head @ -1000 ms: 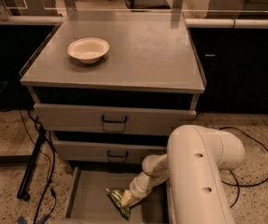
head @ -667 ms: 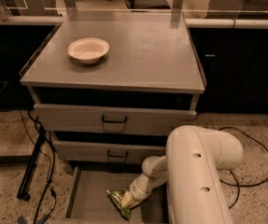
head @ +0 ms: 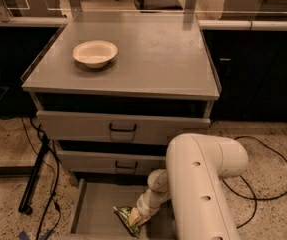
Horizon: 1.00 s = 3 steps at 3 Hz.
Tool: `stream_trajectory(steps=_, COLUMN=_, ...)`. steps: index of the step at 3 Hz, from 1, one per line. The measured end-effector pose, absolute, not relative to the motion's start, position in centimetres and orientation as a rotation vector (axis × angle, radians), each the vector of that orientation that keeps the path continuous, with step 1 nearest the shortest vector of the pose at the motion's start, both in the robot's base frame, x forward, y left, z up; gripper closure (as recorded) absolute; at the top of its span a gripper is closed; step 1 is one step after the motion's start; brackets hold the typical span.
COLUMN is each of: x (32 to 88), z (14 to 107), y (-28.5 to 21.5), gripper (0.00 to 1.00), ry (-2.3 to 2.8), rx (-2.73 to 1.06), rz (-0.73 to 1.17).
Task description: Place green jalapeno chip bag into bottom drawer
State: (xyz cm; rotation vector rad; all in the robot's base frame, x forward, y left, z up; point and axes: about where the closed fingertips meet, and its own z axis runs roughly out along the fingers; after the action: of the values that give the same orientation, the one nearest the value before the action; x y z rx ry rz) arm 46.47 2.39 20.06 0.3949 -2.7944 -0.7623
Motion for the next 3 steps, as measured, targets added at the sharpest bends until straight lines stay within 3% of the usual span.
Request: stream_trajectory(steps=3, x=45.3, z=16.2, y=2.7, gripper=1.0, ry=-2.737, rx=0.331, rz=-0.688)
